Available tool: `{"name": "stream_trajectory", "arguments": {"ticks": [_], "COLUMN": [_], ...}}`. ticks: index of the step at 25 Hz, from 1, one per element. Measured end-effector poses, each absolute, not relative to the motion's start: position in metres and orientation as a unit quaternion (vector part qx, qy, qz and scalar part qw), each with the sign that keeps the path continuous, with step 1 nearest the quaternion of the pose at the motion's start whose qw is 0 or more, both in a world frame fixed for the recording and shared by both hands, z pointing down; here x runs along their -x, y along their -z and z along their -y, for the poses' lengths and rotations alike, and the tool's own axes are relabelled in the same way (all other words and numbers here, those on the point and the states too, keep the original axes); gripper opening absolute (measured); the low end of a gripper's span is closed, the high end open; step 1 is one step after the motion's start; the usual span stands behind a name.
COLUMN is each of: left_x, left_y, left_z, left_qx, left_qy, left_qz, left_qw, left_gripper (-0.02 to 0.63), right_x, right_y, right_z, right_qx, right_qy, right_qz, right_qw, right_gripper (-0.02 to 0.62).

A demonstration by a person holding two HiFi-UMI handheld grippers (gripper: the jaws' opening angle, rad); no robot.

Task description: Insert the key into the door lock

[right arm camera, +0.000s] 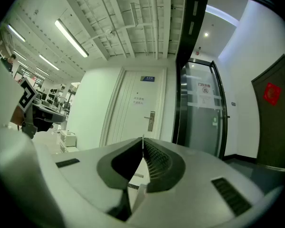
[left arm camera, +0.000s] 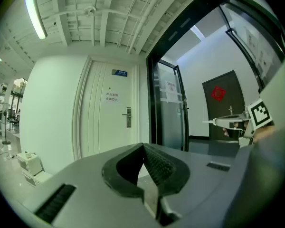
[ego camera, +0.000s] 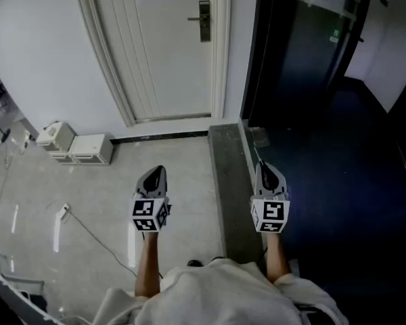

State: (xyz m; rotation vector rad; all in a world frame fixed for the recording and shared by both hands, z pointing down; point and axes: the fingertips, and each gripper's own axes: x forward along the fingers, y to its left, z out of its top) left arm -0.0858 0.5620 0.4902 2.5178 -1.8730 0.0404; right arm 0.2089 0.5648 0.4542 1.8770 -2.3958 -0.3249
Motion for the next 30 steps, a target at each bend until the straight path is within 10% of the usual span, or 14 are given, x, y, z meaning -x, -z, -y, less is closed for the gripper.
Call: {"name": "stream_trajectory", "arguments": {"ticks": [30], "left_x": [0.033], "left_y": [-0.486], "left_z": [-0.520], "left_qx": [-0.787], "left_qy": [-0.019], "left_qz": [0.616], "left_qw": [0.005], "left_gripper": [0.017], "right_x": [-0.253], "right_y": [-0.457], "right_z": [-0.504], "right_qx": [-0.582], "right_qy": [0.099], "right_qz": [0.806], "right_qw": [0.040], "right_gripper": [0.031]}}
